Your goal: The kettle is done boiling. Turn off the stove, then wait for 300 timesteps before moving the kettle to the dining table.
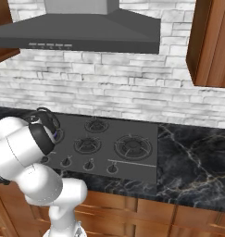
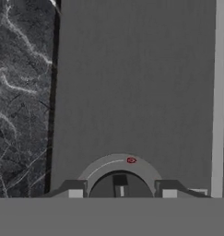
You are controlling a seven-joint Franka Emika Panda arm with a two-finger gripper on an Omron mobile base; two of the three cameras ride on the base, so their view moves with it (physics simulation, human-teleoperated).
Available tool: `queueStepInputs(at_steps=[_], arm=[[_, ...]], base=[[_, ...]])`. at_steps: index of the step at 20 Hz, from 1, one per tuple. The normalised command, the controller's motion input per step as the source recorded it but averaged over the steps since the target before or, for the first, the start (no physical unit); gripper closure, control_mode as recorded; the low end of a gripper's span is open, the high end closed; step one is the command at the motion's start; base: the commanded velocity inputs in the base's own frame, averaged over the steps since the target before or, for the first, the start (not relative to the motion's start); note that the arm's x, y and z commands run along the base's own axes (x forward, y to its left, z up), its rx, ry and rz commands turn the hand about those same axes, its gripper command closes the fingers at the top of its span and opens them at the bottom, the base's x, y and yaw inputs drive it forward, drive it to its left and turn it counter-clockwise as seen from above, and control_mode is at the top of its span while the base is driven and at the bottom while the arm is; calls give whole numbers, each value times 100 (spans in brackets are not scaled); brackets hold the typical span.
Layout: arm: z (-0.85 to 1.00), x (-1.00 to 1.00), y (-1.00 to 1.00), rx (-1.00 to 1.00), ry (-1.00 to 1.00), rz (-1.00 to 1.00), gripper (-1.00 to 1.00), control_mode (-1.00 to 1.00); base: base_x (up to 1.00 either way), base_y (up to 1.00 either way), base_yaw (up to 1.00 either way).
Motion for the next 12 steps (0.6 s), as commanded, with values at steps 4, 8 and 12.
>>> queueStepInputs(at_steps=[4, 8, 12], arm=[[-16, -10, -13, 2, 0, -32, 100, -100], [-15, -10, -13, 2, 0, -32, 100, -100], [-15, -11, -13, 2, 0, -33, 100, -100]], base=[[0, 0, 0], [0, 0, 0], [0, 0, 0]])
